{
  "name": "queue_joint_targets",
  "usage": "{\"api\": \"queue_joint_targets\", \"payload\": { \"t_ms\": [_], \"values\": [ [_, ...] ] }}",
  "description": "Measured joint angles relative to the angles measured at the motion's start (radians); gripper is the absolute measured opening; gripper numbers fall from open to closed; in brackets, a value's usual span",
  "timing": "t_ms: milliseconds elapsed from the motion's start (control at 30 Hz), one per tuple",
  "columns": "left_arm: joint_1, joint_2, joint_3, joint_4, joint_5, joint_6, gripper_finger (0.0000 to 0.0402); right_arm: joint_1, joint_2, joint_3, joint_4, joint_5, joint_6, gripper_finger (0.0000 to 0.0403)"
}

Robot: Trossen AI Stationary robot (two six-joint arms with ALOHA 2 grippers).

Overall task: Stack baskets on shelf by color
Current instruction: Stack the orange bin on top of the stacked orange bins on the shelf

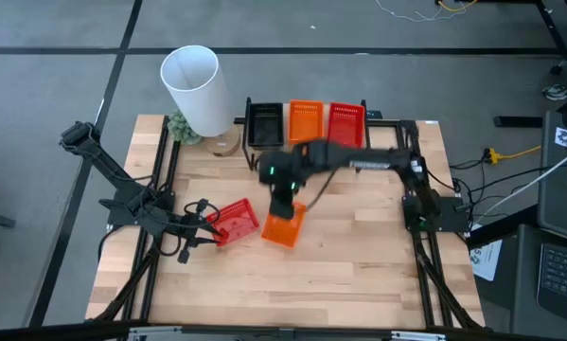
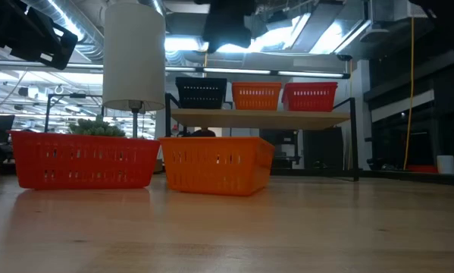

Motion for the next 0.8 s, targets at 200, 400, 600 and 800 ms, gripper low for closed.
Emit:
{"api": "queue_joint_targets", "payload": {
  "t_ms": [200, 400, 600, 800],
  "values": [
    [0.0, 0.0, 0.0, 0.0, 0.0, 0.0, 0.0074, 0.155, 0.0, -0.234, 0.233, 0.15, 0.068, 0.0117],
    [0.0, 0.0, 0.0, 0.0, 0.0, 0.0, 0.0074, 0.254, 0.0, -0.435, 0.414, 0.259, 0.218, 0.0117],
    [0.0, 0.0, 0.0, 0.0, 0.0, 0.0, 0.0074, 0.299, 0.0, -0.504, 0.461, 0.303, 0.329, 0.0117],
    [0.0, 0.0, 0.0, 0.0, 0.0, -0.001, 0.0074, 0.326, 0.0, -0.504, 0.464, 0.425, 0.351, 0.0117]
  ]
}}
